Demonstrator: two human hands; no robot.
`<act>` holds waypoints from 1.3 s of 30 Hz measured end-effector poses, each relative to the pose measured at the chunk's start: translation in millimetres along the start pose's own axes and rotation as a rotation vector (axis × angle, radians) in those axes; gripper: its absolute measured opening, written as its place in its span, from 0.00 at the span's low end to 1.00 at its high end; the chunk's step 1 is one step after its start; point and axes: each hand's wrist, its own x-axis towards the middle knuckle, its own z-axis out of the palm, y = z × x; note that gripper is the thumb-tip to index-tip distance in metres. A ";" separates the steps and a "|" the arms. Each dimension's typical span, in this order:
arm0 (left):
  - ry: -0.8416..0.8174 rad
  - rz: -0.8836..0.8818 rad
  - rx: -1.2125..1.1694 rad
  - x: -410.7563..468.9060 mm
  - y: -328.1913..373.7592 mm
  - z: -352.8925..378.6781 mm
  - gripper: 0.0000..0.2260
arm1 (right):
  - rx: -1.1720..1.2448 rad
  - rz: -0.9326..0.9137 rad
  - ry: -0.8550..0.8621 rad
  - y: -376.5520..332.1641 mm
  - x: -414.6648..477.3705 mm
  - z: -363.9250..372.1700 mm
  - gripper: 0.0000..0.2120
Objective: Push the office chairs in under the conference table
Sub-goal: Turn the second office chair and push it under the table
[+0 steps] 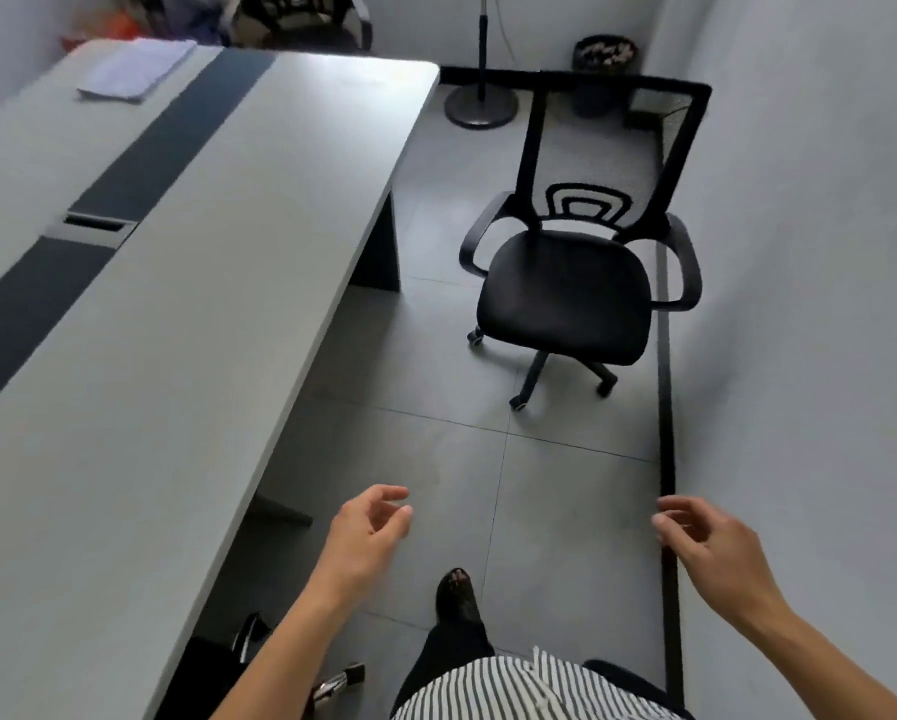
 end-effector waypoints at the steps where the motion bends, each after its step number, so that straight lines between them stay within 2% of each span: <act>1: -0.031 0.025 0.026 22.2 16.6 -4.9 0.09 | 0.014 0.020 0.033 -6.5 9.8 -3.9 0.06; 6: -0.139 0.114 0.100 118.5 88.1 -4.1 0.08 | 0.088 0.159 0.139 -14.8 47.2 -18.9 0.07; 12: -0.250 0.121 0.100 208.1 151.3 38.1 0.07 | 0.131 0.306 0.177 -5.1 117.5 -34.7 0.06; 19: -0.252 0.071 0.147 313.6 233.7 76.8 0.08 | 0.137 0.323 0.134 -10.6 270.5 -72.7 0.08; 23: -0.222 0.047 0.220 379.8 272.2 88.6 0.07 | 0.047 0.303 0.069 -23.7 367.3 -94.7 0.11; 29: -0.196 -0.038 0.341 485.1 295.2 96.2 0.10 | -0.016 0.416 0.034 -37.4 487.7 -101.9 0.15; 34: -0.200 -0.103 0.477 599.1 291.8 95.1 0.14 | -0.072 0.614 0.046 -29.6 553.8 -91.2 0.16; 38: -0.149 -0.090 0.608 690.5 286.9 97.9 0.11 | -0.136 0.720 0.051 -14.1 610.7 -78.1 0.18; 39: -0.129 -0.089 0.644 713.5 282.8 100.7 0.14 | -0.153 0.735 0.065 -7.7 627.6 -74.2 0.18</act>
